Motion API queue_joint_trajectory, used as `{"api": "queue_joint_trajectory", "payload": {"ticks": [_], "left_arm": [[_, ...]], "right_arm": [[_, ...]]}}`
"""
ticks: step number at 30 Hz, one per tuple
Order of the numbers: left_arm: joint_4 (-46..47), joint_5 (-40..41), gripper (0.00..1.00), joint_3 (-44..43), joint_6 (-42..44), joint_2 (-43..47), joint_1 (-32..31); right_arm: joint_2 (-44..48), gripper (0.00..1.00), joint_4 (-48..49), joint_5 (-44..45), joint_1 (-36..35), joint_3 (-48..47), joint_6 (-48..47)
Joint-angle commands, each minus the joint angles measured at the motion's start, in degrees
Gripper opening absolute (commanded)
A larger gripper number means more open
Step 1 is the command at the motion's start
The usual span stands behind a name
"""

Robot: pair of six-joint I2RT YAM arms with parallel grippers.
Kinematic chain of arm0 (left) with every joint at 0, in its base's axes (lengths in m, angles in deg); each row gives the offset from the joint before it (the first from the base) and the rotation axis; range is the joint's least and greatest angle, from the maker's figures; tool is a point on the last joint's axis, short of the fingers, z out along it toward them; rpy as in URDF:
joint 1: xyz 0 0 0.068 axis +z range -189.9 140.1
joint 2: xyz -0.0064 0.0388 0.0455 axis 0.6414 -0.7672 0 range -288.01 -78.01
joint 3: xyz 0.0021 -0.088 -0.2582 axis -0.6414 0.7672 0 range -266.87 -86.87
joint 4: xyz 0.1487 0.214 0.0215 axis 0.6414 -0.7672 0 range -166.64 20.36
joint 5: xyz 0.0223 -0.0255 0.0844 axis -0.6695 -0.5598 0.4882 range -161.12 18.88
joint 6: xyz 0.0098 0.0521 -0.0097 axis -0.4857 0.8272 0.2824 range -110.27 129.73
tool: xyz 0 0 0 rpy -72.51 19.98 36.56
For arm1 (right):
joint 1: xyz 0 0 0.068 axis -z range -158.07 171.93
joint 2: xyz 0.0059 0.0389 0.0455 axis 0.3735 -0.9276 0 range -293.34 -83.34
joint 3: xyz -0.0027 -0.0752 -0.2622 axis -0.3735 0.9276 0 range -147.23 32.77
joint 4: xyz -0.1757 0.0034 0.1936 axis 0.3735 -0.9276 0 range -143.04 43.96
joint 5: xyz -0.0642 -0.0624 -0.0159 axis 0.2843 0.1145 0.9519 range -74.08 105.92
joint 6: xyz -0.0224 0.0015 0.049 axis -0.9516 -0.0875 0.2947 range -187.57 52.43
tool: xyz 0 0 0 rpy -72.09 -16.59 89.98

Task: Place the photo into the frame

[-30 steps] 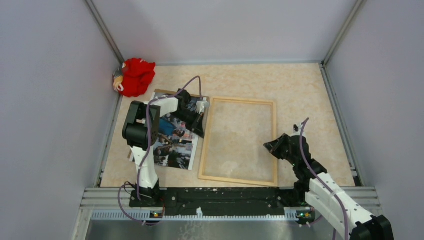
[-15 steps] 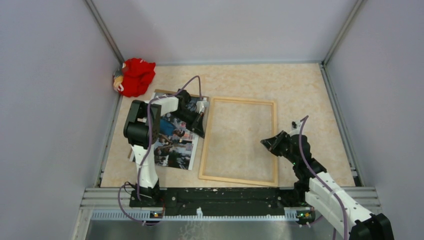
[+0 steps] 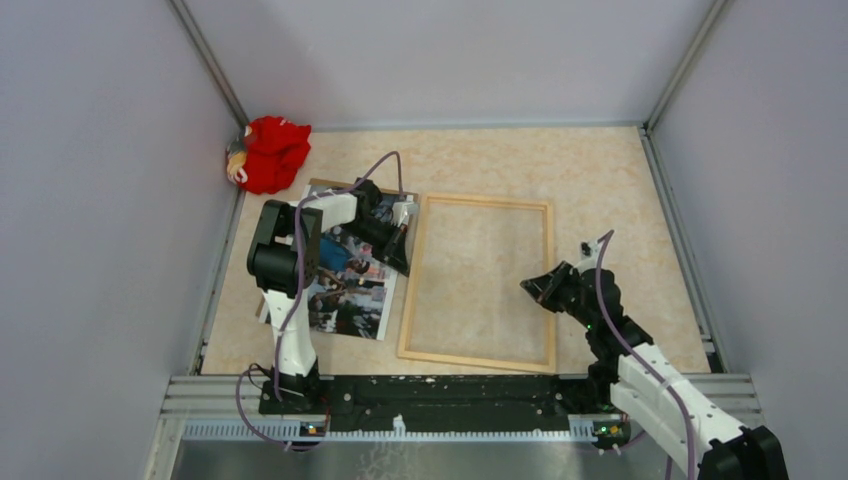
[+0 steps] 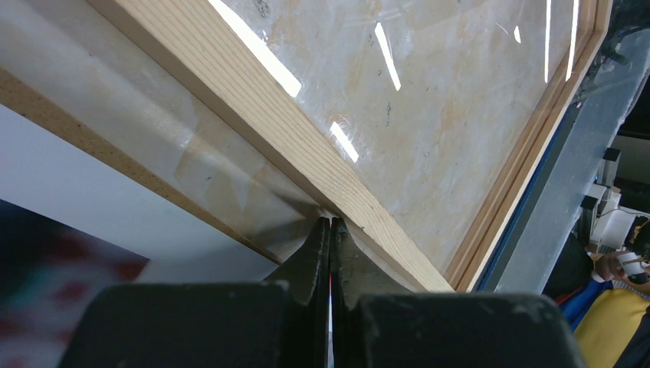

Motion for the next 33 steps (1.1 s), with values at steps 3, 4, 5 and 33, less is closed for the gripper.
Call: {"api": "queue_joint_trajectory", "payload": {"ticks": [3,4,5,33], "left_arm": [[4.7,3.4,0.00,2.0,2.2,-2.2,-0.8],[4.6,3.5,0.00,2.1,2.2,-2.0,-0.9],[4.6,3.5,0.00,2.0,2.2,-1.9,-0.9],[4.3,4.1,0.00,1.7,1.9,-2.1,-0.7]], "right_arm": [[2.2,0.19,-8.5,1.2,0.1,-3.1,-3.5],[1.9,0.27,-9.2,1.4,0.1,-3.5,-3.9],[1.4,0.40,-9.8,1.6,0.0,-4.0,-4.4],[-6.2,0.80,-23.3,9.0,0.0,-11.5,-9.5]]}}
